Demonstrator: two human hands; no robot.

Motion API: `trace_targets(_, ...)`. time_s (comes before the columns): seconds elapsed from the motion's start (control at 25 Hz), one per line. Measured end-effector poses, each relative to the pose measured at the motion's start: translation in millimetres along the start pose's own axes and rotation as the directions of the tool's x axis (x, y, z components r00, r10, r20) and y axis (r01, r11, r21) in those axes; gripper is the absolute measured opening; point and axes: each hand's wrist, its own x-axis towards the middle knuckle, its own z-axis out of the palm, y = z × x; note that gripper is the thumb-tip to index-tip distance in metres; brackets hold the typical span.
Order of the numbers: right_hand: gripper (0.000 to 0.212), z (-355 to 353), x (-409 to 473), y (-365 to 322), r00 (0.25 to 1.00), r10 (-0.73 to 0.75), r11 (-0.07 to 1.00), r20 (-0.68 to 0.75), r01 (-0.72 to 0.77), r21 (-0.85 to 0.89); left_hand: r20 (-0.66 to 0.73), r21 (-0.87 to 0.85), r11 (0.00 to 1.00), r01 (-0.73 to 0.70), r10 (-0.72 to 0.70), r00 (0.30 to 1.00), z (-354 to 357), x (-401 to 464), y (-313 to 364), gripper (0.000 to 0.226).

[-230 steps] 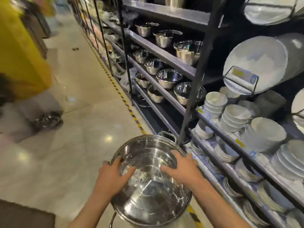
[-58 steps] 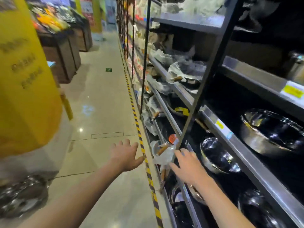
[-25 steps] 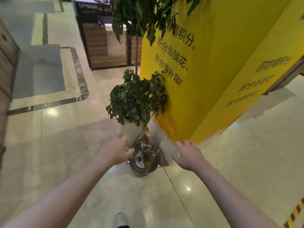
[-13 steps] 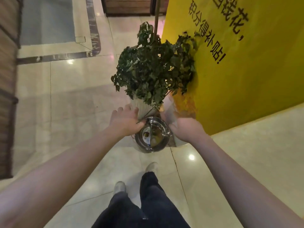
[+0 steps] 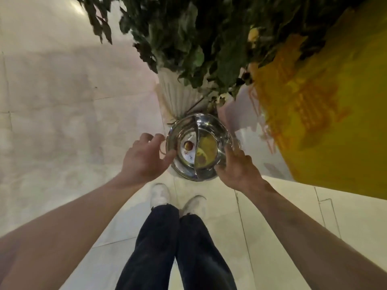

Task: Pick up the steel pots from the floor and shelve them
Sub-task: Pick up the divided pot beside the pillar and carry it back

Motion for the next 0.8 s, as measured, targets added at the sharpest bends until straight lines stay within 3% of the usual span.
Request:
trace_targets(0.16,0.075,102.3,95.2,39.8,0.997,0.076,0.991,-0.03,-0.072,0.109,0.079,0.016,1.0,0.024,-0.025,0.997,117.3,74.7,-48.1,0.066)
trace_targets(0.36,0.09,170.7,222.9,111.6,0.967,0.123,0.992,-0.221,-0.124,0.012,0.09,0.011,1.0,0.019,-0.02,0.996,238.2,167.5,-87.1,0.084)
trace_targets(0.48,0.102,190.9,286.9,135.1,0.964,0.144,0.988,-0.225,-0.152,-0.019,0.065,-0.078,0.996,0.031,-0.026,0.998,291.4,197.9,-96.9,0.089)
trace_targets(0.64,0.112,201.4,311.9,132.6,0.967,0.157,0.978,-0.202,-0.181,-0.105,-0.033,-0.152,0.988,0.043,-0.049,0.998,307.5,199.2,-105.3,0.099)
trace_targets(0.8,0.102,196.4,254.8,125.9,0.976,0.052,0.999,-0.214,-0.049,0.022,-0.012,-0.147,0.989,0.02,-0.022,1.0,271.4,160.6,-119.3,0.112)
